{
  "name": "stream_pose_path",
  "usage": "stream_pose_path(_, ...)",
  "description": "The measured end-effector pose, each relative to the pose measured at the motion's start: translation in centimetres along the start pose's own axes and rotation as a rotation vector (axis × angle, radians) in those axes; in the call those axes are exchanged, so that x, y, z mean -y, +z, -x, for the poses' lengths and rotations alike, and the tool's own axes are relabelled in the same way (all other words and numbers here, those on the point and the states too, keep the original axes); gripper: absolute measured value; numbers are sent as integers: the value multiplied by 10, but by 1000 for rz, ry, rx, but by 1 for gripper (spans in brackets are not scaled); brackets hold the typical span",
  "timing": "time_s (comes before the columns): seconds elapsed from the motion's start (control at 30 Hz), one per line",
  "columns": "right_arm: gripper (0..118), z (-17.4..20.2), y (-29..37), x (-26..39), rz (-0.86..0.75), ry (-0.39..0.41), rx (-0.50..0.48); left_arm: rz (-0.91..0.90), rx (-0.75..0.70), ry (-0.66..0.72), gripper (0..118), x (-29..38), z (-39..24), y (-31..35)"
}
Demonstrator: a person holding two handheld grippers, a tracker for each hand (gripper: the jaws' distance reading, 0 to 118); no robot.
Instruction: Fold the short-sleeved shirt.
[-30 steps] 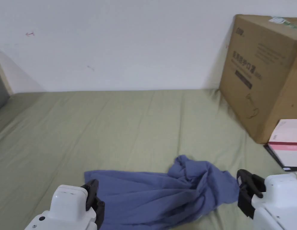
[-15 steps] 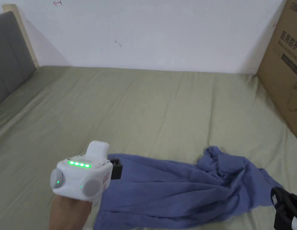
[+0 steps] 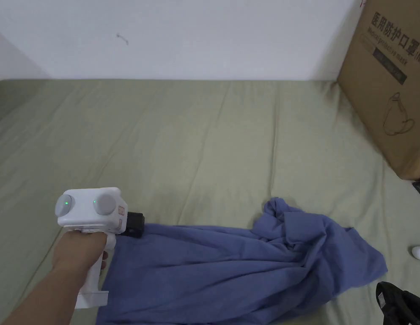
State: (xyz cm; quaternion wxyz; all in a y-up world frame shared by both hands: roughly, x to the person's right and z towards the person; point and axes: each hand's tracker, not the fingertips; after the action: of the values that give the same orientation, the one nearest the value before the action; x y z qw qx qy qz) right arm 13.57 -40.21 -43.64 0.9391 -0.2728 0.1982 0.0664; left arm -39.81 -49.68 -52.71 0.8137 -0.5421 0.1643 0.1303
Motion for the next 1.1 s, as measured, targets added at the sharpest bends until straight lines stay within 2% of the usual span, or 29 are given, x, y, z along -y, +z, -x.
stream_pose_path(0.13, 0, 2, 0, 5, 7, -3, -12, 37, 12, -7, 97, -6, -1, 6)
stream_pose_path(0.23, 0, 3, 3, 6, 7, -11, -15, 49, 9, -3, 79, -8, -4, 14)
stream_pose_path(0.3, 0, 0, 5, 7, 4, -26, -17, 40, 10, -25, 50, -7, -12, 25)
stream_pose_path(0.33, 0, -1, 6, 7, 5, -29, -16, 34, 20, -30, 31, -5, -15, 30)
stream_pose_path(0.37, 0, -3, 6, 7, 7, -32, -13, 23, 62, -17, 6, -8, -14, 30)
stream_pose_path(0.4, 0, -5, 7, 8, 8, -35, -10, 4, 67, 8, 6, -7, -18, 37)
stream_pose_path(0.5, 0, -14, 8, 9, 17, -53, 2, -19, 76, -67, 5, -3, -25, 58)
stream_pose_path(0.63, 0, -35, -4, 13, 62, -38, 47, -201, 170, -23, 5, 9, -20, 108)
stream_pose_path(0.73, 0, -59, -32, 17, 137, -34, 86, -270, 214, -19, 5, 24, -17, 131)
stream_pose_path(0.87, 0, -90, -88, 20, 231, -74, 92, -306, 221, -33, 5, 38, -20, 138)
stream_pose_path(0.9, 5, -96, -103, 19, 247, -83, 90, -309, 226, -42, 5, 40, -23, 138)
stream_pose_path(0.93, 21, -101, -116, 18, 261, -95, 87, -306, 229, -48, 5, 41, -25, 137)
stream_pose_path(0.97, 61, -107, -131, 17, 282, -106, 73, -307, 230, -53, 5, 43, -26, 137)
stream_pose_path(1.0, 93, -111, -145, 16, 297, -105, 73, -309, 231, -61, 5, 44, -27, 136)
stream_pose_path(1.03, 110, -113, -156, 15, 297, -93, 82, -313, 226, -64, 5, 46, -30, 136)
stream_pose_path(1.1, 114, -115, -180, 13, 338, -24, 130, -310, 223, -64, 5, 46, -30, 132)
